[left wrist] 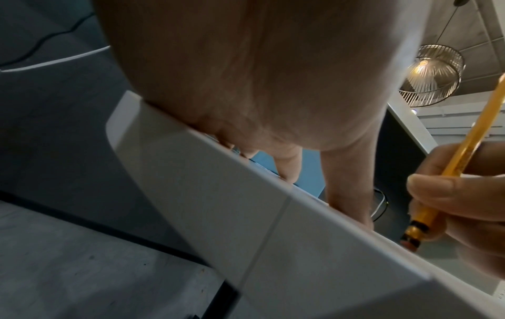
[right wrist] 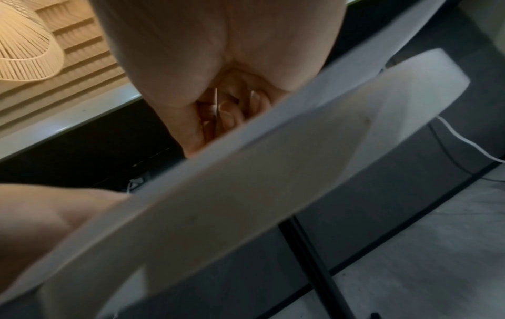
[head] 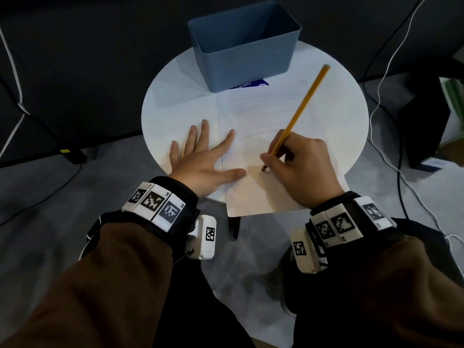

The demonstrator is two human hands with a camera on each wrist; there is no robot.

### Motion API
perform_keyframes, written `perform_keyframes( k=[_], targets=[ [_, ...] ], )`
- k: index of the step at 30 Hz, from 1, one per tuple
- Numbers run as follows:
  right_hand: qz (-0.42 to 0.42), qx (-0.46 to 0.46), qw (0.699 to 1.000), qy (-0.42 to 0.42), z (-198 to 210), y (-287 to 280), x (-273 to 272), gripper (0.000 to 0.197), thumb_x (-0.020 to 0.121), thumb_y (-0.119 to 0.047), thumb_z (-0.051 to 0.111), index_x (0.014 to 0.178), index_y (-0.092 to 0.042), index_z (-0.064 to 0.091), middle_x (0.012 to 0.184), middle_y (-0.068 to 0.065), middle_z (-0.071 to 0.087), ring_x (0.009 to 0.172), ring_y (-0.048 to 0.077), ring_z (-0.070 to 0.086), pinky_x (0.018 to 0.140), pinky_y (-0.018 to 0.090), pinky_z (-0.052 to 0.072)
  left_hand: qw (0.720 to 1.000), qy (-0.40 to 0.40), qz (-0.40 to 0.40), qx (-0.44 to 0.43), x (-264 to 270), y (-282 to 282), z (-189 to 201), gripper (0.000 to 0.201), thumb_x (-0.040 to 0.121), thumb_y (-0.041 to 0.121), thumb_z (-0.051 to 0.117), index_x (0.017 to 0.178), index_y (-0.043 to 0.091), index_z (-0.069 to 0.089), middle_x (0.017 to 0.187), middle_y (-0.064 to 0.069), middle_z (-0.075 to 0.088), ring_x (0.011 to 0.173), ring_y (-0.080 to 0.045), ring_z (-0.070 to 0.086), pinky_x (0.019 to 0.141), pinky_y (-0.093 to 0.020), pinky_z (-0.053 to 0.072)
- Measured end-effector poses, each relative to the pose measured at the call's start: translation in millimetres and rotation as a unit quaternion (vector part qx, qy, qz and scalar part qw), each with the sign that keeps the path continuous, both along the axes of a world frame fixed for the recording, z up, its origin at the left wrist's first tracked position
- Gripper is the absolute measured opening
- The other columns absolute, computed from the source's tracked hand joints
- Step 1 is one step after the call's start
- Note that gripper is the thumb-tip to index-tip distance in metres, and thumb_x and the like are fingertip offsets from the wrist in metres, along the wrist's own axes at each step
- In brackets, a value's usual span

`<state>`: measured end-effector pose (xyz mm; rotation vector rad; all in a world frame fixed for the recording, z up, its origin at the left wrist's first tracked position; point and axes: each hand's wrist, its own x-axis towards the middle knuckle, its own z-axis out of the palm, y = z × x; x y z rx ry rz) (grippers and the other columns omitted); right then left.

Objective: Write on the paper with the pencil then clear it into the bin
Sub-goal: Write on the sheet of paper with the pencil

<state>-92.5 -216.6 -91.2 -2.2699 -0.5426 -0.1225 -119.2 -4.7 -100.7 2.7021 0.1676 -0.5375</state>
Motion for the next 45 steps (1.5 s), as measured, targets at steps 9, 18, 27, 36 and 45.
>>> perform_keyframes(
  k=[9,18,27,36,45],
  targets=[
    [-0.07,0.002,0.998,-0.005,-1,-21,13,0.014,0.09,-0.023,0.075,0.081,-0.019,0.064,0.066,-0.019,0.06,0.062,0.003,0.058,0.062,0.019,0.047,1.0,0.0,0.001,-0.002,0,1,-2,0.087,0.081,0.082,0.046,0.148,0.063,-0.007,0.158,0.011,-0.036,0.144,-0.011,-0.036,0.118,-0.051,-0.018],
    [-0.011,-0.019,1.0,-0.009,-6,-1,0,0.016,0.09,-0.025,0.074,0.081,-0.022,0.062,0.064,-0.022,0.059,0.059,-0.001,0.056,0.061,0.024,0.045,1.0,0.002,0.002,0.002,0,0,0,0.088,0.082,0.081,0.046,0.148,0.061,-0.008,0.159,0.01,-0.035,0.144,-0.012,-0.035,0.118,-0.05,-0.018],
    [-0.05,-0.002,0.998,-0.032,4,-13,7,0.016,0.09,-0.019,0.075,0.079,-0.018,0.063,0.062,-0.023,0.056,0.066,-0.006,0.059,0.062,0.006,0.04,1.0,-0.005,0.002,-0.011,-1,0,-1,0.087,0.082,0.081,0.047,0.149,0.061,-0.005,0.159,0.01,-0.034,0.144,-0.011,-0.035,0.118,-0.05,-0.019],
    [-0.055,-0.04,0.997,-0.02,-3,-17,11,0.015,0.091,-0.024,0.073,0.081,-0.02,0.063,0.062,-0.021,0.057,0.058,0.0,0.054,0.062,0.027,0.046,1.0,-0.002,0.005,-0.011,-1,0,-1,0.088,0.081,0.081,0.048,0.148,0.062,-0.005,0.159,0.011,-0.035,0.144,-0.01,-0.036,0.118,-0.049,-0.019],
    [-0.017,-0.023,1.0,-0.007,-5,-1,1,0.016,0.091,-0.024,0.074,0.08,-0.021,0.062,0.062,-0.02,0.059,0.06,-0.001,0.055,0.061,0.022,0.042,1.0,0.0,0.004,-0.006,-1,-1,0,0.088,0.082,0.08,0.047,0.149,0.061,-0.006,0.159,0.01,-0.035,0.144,-0.011,-0.035,0.118,-0.049,-0.019]
  ],
)
